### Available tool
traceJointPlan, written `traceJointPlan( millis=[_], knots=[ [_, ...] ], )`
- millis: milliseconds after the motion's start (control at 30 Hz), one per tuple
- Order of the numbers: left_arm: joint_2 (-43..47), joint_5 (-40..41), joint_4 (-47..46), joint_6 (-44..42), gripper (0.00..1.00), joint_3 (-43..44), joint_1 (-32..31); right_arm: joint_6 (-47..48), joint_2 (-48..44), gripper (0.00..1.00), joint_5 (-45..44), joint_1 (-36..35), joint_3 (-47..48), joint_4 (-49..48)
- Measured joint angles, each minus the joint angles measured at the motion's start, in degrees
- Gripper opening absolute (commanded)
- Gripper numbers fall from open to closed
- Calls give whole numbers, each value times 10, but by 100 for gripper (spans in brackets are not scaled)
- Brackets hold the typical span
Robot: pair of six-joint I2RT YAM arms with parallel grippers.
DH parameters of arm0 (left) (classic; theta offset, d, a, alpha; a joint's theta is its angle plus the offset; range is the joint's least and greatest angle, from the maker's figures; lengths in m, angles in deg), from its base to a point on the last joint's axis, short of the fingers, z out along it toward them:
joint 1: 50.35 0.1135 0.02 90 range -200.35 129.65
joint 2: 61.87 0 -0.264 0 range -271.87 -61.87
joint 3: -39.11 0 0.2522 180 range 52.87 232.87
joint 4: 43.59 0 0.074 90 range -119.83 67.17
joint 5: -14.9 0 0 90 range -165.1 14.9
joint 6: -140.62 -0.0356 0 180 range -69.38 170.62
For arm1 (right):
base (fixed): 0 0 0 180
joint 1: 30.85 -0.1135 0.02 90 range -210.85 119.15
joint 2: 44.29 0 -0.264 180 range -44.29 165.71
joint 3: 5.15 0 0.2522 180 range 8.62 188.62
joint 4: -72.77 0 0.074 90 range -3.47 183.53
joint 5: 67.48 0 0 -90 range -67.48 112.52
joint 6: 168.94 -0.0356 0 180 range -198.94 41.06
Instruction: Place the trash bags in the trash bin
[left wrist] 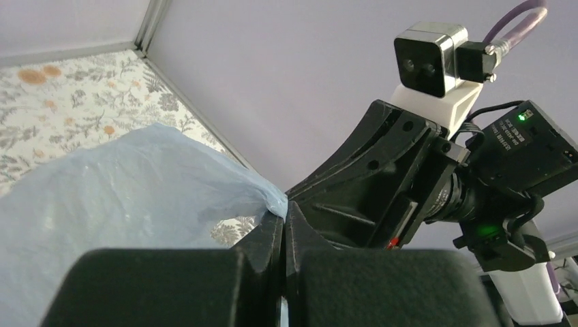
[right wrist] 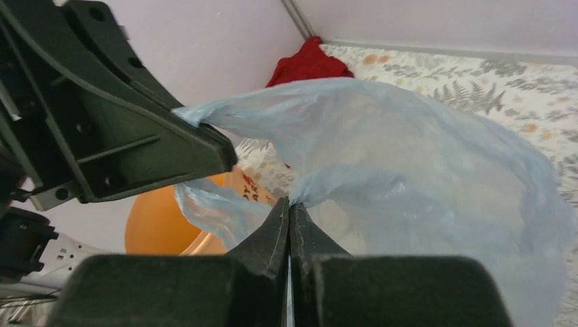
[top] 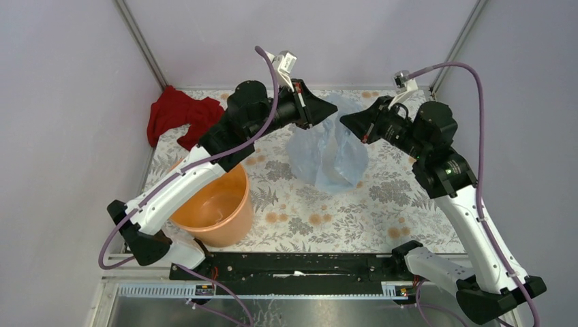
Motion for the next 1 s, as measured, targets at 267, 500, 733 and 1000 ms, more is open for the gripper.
traceJointPlan(
  millis=[267, 500, 733, 1000],
  knots=[
    [20, 40, -71, 78, 0, -124, 0, -68, -5, 6, 45, 0, -101, -97],
    [82, 89, -139, 155, 0, -261, 0, -149, -26, 17, 30, 0, -177, -143],
    [78, 119, -163, 203, 0, -300, 0, -160, 2, 51, 24, 0, -212, -122],
    [60, 122, -176, 224, 0, -300, 0, -79, 5, 98, -14, 0, -156, 30]
  ],
)
